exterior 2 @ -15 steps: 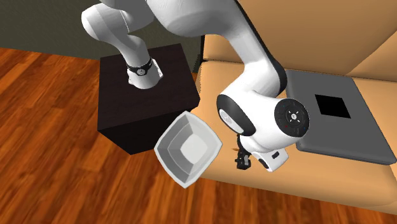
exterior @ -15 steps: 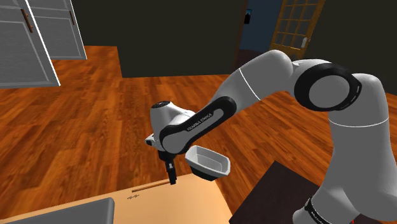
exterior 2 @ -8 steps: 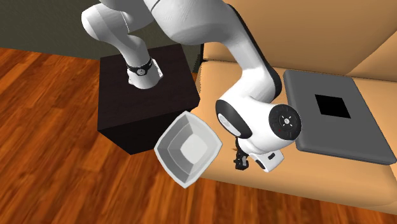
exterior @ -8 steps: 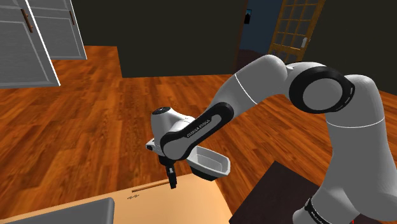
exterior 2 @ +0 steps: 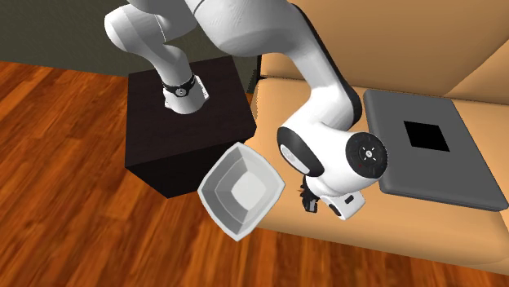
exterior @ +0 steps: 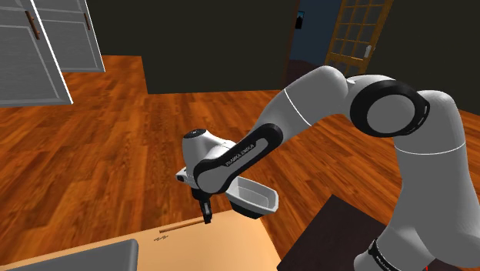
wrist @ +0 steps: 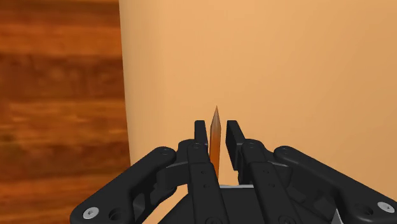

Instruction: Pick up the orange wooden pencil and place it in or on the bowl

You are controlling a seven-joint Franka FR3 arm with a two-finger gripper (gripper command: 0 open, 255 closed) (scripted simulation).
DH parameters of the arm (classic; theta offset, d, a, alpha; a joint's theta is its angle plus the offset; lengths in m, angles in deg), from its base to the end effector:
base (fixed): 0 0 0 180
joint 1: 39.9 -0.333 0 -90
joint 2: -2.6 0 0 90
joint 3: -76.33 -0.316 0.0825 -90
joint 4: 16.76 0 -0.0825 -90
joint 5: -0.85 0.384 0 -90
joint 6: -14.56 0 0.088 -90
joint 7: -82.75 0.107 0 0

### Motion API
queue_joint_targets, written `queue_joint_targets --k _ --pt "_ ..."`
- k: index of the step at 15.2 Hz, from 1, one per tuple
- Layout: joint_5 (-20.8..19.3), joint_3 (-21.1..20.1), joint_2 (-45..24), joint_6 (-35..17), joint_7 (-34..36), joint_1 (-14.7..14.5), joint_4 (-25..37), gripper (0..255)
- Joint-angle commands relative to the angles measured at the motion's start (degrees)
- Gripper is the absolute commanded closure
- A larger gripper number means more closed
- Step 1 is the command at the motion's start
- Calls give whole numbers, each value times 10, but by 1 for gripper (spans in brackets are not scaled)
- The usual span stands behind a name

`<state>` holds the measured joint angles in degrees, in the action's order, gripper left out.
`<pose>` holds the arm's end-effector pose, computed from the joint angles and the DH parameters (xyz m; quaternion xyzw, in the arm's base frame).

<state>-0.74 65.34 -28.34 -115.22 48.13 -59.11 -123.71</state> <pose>0.5433 0.3090 0.2193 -0.8420 -0.5340 0.0640 0.0423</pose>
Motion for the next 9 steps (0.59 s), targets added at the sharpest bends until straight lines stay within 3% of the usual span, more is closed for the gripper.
queue_joint_targets --k 1,9 --pt "-1 1 -2 -1 0 0 -1 255" --pt "1 0 9 10 0 2 -1 255"
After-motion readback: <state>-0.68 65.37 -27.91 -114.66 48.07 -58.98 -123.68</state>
